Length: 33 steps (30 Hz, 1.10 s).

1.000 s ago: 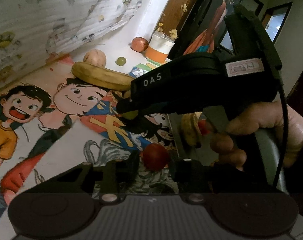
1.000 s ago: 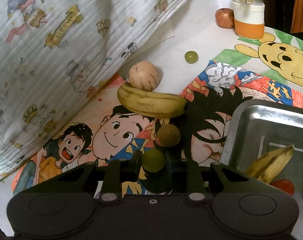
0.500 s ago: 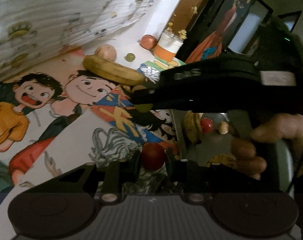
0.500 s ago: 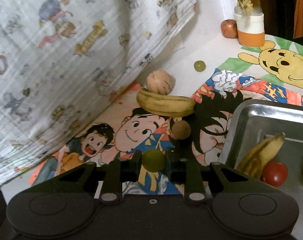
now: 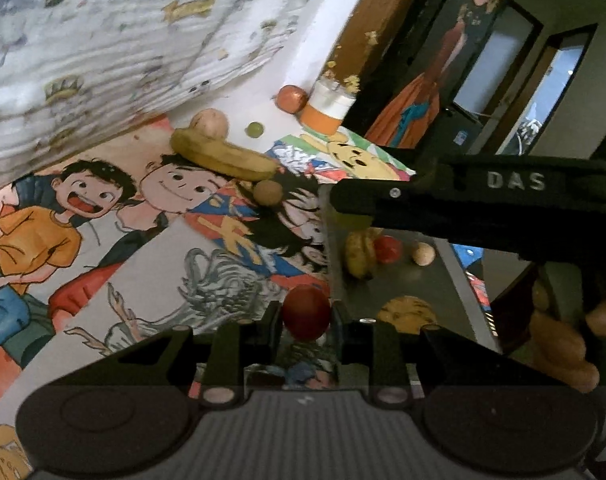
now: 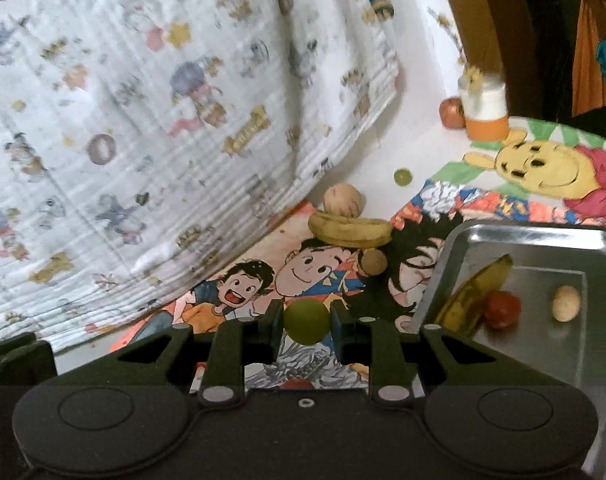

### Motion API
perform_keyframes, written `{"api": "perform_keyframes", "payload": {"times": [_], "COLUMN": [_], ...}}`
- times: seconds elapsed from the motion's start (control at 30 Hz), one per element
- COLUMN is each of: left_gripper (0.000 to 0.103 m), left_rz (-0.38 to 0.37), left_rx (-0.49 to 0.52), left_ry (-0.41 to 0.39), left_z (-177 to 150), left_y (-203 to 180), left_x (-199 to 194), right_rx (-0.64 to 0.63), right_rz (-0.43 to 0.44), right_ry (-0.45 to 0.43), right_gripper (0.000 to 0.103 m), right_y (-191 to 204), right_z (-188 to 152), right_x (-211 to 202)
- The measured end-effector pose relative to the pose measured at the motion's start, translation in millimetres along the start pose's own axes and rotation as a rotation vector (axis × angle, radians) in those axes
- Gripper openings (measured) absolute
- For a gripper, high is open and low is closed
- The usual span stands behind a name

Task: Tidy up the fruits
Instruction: 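Carry the green lime into the metal tray and open the right gripper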

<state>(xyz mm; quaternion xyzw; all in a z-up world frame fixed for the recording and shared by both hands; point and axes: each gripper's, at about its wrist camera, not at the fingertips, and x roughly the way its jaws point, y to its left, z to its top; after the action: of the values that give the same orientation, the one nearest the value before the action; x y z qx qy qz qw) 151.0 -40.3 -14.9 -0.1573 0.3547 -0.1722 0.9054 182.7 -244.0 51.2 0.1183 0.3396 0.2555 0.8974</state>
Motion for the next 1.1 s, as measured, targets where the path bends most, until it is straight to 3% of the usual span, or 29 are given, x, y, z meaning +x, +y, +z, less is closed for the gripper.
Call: {"api": "perform_keyframes", "payload": {"times": [0.27, 0.77, 1.1], "left_gripper": [0.028, 0.028, 0.028], "left_rz": [-0.015, -0.002, 0.031], "left_rx": [0.041, 0.091, 0.115], "left_ry": [0.001, 0.065, 0.098], "left_z": [-6.0, -30.6, -38.1], "left_y": [-27.7, -59.1, -67.6], "left_x": [-8.5, -3.3, 5.1], "right_rx": [0.004, 0.091, 0.155], "right_rz": [-0.061, -0.131, -0.153], "right_ry": [-0.082, -0.044, -0.036], "right_gripper": [0.027, 0.027, 0.027], "right_y": [-15.4, -62.8, -73.1], "right_z": [-17.2, -59.6, -84.7], "right_x": [-49.4, -77.8, -72.8]}}
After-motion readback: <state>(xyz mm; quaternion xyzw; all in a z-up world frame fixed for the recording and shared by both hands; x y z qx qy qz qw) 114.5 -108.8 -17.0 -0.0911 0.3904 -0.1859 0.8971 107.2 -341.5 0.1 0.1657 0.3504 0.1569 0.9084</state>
